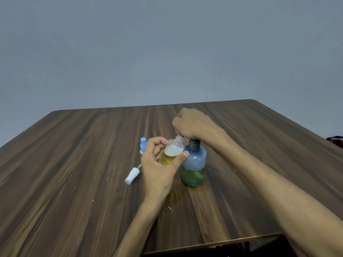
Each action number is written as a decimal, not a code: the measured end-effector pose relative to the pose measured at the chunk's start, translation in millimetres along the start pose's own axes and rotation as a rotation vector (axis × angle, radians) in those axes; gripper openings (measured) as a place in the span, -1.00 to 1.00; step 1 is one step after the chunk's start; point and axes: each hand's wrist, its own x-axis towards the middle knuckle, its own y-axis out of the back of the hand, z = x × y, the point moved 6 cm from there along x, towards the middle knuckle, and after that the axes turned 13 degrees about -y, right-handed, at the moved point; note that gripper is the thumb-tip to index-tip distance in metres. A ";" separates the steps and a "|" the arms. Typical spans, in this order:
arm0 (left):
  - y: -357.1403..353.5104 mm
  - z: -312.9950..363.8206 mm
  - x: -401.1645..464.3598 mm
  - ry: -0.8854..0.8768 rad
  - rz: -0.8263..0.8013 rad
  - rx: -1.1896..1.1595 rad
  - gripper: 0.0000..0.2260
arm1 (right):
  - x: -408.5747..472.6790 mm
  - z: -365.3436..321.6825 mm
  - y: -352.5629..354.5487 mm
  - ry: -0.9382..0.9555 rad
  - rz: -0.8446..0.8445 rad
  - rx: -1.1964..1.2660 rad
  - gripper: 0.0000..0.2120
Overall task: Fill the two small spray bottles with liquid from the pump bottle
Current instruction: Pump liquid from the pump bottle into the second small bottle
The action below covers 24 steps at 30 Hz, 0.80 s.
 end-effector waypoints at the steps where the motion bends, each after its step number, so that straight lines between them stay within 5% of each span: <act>1: 0.3 -0.2 -0.6 0.001 -0.002 0.002 -0.55 | -0.9 1.9 -2.4 -0.017 -0.022 0.004 -0.75; 6: 1.1 2.8 -0.2 -0.004 0.005 -0.002 -0.54 | 0.2 -6.2 10.6 0.045 0.094 0.049 -0.71; 24: 1.5 3.2 -1.0 -0.007 0.003 -0.016 -0.55 | -1.1 -8.0 8.8 0.051 0.034 0.049 -0.75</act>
